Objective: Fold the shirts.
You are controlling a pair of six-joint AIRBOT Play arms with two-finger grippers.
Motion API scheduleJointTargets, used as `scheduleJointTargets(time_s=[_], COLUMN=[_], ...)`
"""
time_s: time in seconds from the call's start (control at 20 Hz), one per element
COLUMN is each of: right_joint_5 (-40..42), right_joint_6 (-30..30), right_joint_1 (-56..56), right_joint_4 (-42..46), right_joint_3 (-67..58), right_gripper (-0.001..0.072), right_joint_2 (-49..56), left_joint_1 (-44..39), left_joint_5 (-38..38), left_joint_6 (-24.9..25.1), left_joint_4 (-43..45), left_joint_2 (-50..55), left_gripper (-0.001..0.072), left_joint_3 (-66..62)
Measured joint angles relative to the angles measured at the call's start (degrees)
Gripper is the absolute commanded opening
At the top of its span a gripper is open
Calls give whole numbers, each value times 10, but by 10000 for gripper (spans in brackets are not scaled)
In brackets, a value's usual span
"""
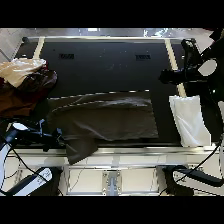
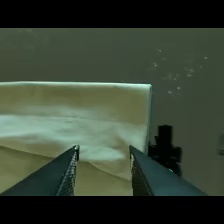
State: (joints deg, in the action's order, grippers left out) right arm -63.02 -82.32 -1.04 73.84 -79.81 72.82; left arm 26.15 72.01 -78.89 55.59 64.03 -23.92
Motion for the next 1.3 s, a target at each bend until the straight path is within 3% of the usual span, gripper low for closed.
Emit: scheduleJointTargets(time_s=[0.3,0.4,0.45,0.6,0.8,1.15,1.2,1.3], right_joint_5=[-174,-215,-221,-199,-148,-80,-62,-31], right_joint_6=[16,33,44,69,95,106,107,108], right_joint_1=[-79,-138,-168,-226,-254,-263,-263,-264], right_joint_4=[58,-1,-48,-156,-214,-271,-287,-303], right_joint_3=[62,144,193,332,472,546,549,552], right_gripper=[366,370,413,417,417,403,376,100], right_joint_2=[-7,-7,-7,-7,-7,-7,-7,-7], left_joint_1=[0,0,0,0,0,0,0,0], left_joint_5=[21,24,25,26,26,26,26,26], left_joint_6=[36,41,42,46,48,48,48,48], left_joint_4=[-62,-69,-73,-77,-80,-81,-81,-81], left_joint_2=[-51,-73,-82,-101,-111,-114,-114,-114], left_gripper=[14,14,14,14,14,14,14,14], left_joint_3=[0,0,0,0,0,0,0,0])
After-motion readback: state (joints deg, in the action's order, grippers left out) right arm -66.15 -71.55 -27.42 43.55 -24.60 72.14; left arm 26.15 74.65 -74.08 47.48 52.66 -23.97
